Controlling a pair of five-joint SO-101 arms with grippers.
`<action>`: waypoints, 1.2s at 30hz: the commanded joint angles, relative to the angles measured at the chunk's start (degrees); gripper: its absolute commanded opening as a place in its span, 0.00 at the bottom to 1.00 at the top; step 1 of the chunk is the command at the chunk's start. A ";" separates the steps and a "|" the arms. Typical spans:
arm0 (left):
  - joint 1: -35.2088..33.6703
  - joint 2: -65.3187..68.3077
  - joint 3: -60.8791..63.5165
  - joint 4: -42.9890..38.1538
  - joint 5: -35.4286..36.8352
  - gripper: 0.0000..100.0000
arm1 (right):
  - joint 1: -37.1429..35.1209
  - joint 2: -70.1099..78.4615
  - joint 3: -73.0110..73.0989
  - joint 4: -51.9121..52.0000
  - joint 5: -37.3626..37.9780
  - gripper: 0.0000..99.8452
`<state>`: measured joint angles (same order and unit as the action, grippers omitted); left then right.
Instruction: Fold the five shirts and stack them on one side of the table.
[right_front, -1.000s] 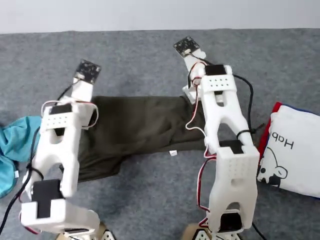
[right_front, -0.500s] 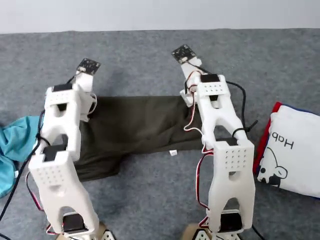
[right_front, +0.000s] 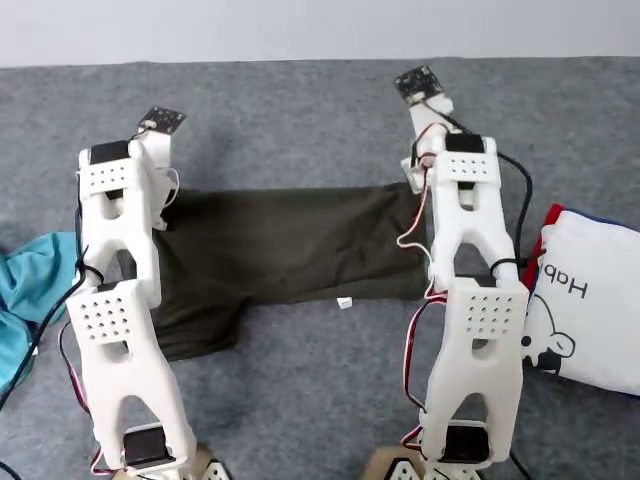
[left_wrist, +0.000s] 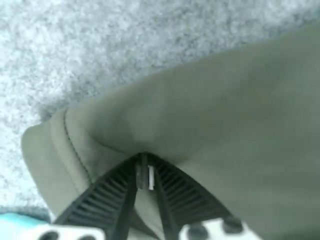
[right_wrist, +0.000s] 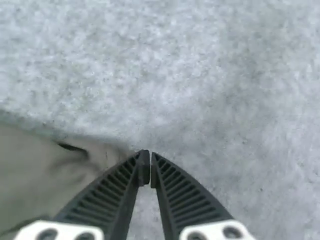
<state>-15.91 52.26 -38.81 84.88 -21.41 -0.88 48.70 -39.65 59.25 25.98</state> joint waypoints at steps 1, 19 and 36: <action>-1.93 0.00 -1.36 0.09 -0.18 0.01 | -0.22 -1.71 -5.27 3.03 -0.35 0.01; 2.20 -18.37 -1.01 6.51 0.18 0.01 | -13.49 -0.48 -21.63 37.23 -0.79 0.01; 2.46 -22.07 -1.01 8.62 0.35 0.01 | -10.24 5.49 -21.63 43.74 -2.99 0.01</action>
<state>-13.10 33.89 -38.73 93.14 -21.49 -12.66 59.78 -58.81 100.48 23.96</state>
